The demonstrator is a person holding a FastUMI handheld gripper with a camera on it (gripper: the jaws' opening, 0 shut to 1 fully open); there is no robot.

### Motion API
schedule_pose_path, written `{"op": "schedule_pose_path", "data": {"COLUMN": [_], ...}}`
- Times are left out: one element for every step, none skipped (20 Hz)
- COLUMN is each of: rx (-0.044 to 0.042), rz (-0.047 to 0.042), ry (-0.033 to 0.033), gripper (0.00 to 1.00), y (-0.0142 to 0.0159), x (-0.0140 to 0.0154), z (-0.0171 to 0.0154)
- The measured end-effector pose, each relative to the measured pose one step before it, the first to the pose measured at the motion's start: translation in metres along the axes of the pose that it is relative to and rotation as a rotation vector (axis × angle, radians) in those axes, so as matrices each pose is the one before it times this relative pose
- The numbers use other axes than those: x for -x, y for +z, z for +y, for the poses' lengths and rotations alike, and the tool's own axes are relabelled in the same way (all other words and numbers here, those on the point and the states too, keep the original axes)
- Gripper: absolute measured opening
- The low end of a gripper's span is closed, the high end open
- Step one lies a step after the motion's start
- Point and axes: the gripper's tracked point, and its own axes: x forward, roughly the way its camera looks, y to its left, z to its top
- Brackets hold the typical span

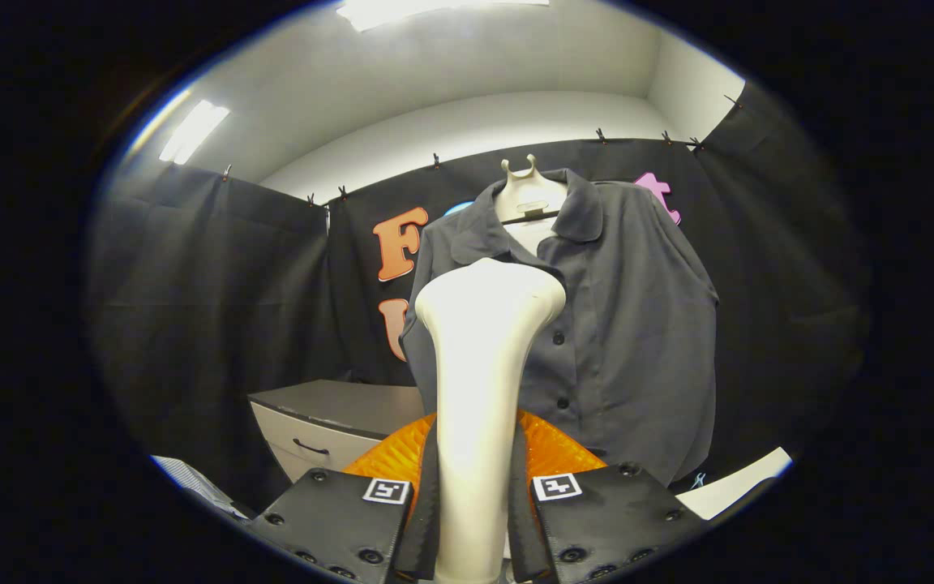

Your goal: Iron the clothes twice with a garment steamer, once on the left side and once on the right side.

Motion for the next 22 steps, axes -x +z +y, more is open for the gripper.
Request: {"op": "schedule_pose_path", "data": {"rx": [-0.00052,0.00572,0.00913,0.01037,0.00634,0.00585,0.00662,0.00395,-0.00028,0.00258,0.00448,0.00314,0.00435,0.00216,-0.00026,-0.00195,-0.0046,-0.00399,0.00108,0.00124,-0.00092,-0.0013], "rz": [-0.01266,-0.00593,-0.0061,-0.0032,-0.00389,-0.00322,-0.0007,0.00149,0.00005,0.00232,0.00099,-0.00137,0.00198,0.00249,0.00391,0.00511,0.00369,0.00135,0.00146,0.00306,0.00411,0.00847], "ry": [-0.00567,-0.01042,-0.01235,-0.01209,-0.00879,-0.00925,-0.01007,-0.01015,-0.01474,-0.01524,-0.01011,-0.00886,-0.00801,-0.00761,-0.00491,-0.00477,-0.00486,-0.00432,-0.00706,-0.00739,-0.00283,-0.00207], "gripper": [0.41,0.41,0.41,0.41,0.42,0.42,0.41,0.41,0.41,0.41,0.41,0.41,0.41,0.41,0.41,0.41,0.41,0.41,0.41,0.41,0.41,0.41], "y": [0.01102,0.00871,0.0078,0.00702,0.00761,0.00562,0.00478,0.00257,0.00361,0.00191,0.00072,0.00021,-0.00073,-0.00044,-0.0013,-0.00127,-0.00231,-0.00156,-0.00196,-0.00227,-0.00347,-0.00347], "x": [0.00042,-0.00151,-0.00076,-0.00155,-0.00282,-0.00187,-0.00177,-0.00305,-0.003,-0.00167,-0.0024,-0.00396,-0.00437,-0.0049,-0.00586,-0.00385,-0.00439,-0.00311,-0.00547,-0.00453,-0.00235,-0.00339], "z": [-0.00734,-0.00962,-0.01029,-0.01043,-0.008,-0.00882,-0.00838,-0.0096,-0.01064,-0.01002,-0.00768,-0.00587,-0.00657,-0.00617,-0.00424,-0.00252,-0.00237,-0.00326,-0.00211,-0.00371,-0.00223,-0.00198]}}
